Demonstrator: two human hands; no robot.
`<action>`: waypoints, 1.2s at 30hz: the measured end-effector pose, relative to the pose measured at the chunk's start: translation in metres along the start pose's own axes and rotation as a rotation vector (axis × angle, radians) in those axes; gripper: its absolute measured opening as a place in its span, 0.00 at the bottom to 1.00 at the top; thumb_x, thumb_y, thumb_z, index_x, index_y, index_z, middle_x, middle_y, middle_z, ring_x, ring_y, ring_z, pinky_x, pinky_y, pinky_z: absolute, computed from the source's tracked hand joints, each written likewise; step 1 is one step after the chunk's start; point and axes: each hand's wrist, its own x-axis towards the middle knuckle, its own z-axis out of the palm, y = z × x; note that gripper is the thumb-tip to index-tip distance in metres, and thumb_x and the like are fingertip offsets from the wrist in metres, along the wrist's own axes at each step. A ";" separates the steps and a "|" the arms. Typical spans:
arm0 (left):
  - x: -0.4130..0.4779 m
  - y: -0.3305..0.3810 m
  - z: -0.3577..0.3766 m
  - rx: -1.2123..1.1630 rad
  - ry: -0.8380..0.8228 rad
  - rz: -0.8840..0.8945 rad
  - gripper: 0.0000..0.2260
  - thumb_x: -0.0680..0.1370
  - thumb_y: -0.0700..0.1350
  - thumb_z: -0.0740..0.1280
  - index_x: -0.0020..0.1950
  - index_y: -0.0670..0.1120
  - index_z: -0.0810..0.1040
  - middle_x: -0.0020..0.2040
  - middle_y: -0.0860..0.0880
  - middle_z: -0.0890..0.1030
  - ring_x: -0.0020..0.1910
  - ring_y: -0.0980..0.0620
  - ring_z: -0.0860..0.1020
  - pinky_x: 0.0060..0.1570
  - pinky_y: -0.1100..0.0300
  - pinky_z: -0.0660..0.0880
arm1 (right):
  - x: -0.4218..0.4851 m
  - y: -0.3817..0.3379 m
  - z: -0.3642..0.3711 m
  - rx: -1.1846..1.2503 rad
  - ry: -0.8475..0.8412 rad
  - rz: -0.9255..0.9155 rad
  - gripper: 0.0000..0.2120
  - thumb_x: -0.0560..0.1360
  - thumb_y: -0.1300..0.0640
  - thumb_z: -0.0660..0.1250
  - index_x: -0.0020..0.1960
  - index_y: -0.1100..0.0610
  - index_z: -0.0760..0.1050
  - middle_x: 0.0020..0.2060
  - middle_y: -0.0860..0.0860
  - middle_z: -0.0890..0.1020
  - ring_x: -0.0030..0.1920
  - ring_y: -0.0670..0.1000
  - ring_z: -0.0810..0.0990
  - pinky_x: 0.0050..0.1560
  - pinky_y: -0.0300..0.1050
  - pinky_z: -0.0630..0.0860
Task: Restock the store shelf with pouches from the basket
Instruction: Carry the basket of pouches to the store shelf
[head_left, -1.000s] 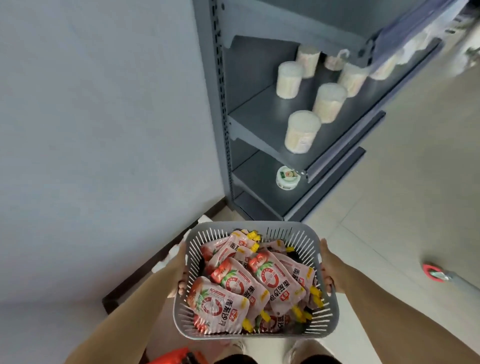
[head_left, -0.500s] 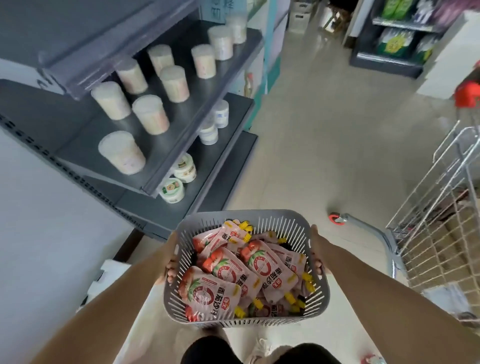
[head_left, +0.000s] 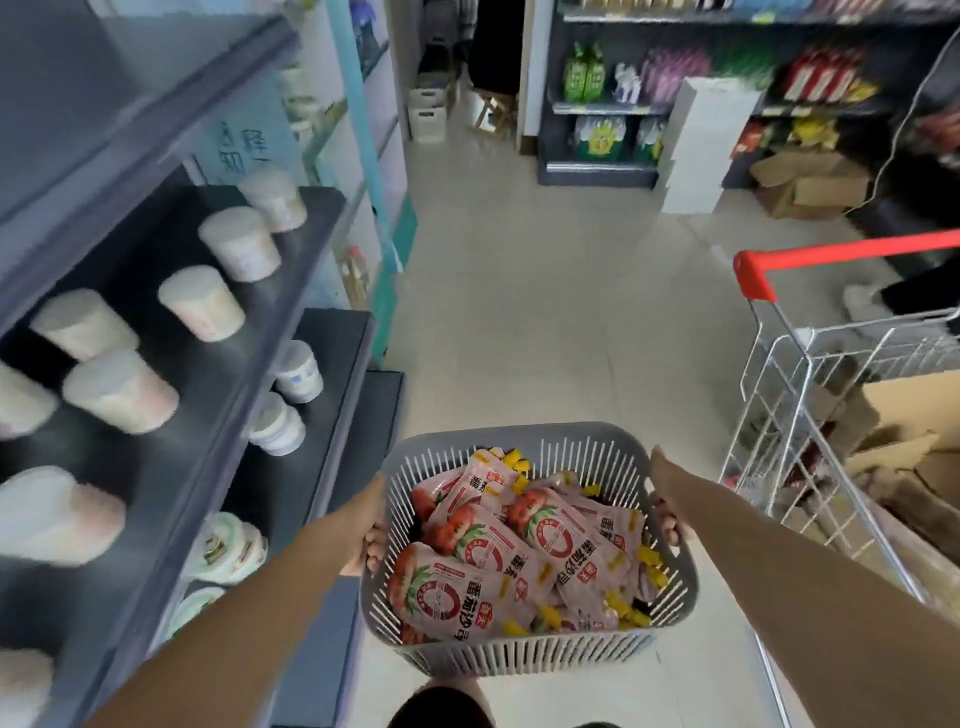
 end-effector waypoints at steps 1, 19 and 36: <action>0.010 0.025 0.000 0.029 0.000 -0.001 0.29 0.73 0.73 0.52 0.27 0.50 0.56 0.25 0.50 0.57 0.23 0.53 0.55 0.26 0.62 0.53 | 0.010 -0.016 -0.003 0.020 0.009 0.016 0.34 0.80 0.39 0.36 0.62 0.63 0.69 0.31 0.56 0.65 0.33 0.53 0.67 0.34 0.42 0.63; 0.153 0.418 0.033 0.244 0.078 0.074 0.32 0.70 0.76 0.46 0.24 0.49 0.60 0.22 0.50 0.60 0.19 0.53 0.58 0.22 0.67 0.56 | 0.193 -0.285 -0.067 0.191 0.057 0.091 0.31 0.81 0.39 0.37 0.35 0.61 0.61 0.30 0.55 0.64 0.23 0.52 0.68 0.17 0.32 0.62; 0.294 0.766 0.131 0.309 -0.193 0.096 0.35 0.66 0.79 0.41 0.24 0.49 0.59 0.21 0.50 0.61 0.19 0.52 0.60 0.23 0.66 0.59 | 0.365 -0.554 -0.202 0.186 0.161 0.094 0.32 0.78 0.35 0.36 0.31 0.58 0.58 0.29 0.56 0.60 0.28 0.50 0.58 0.29 0.43 0.54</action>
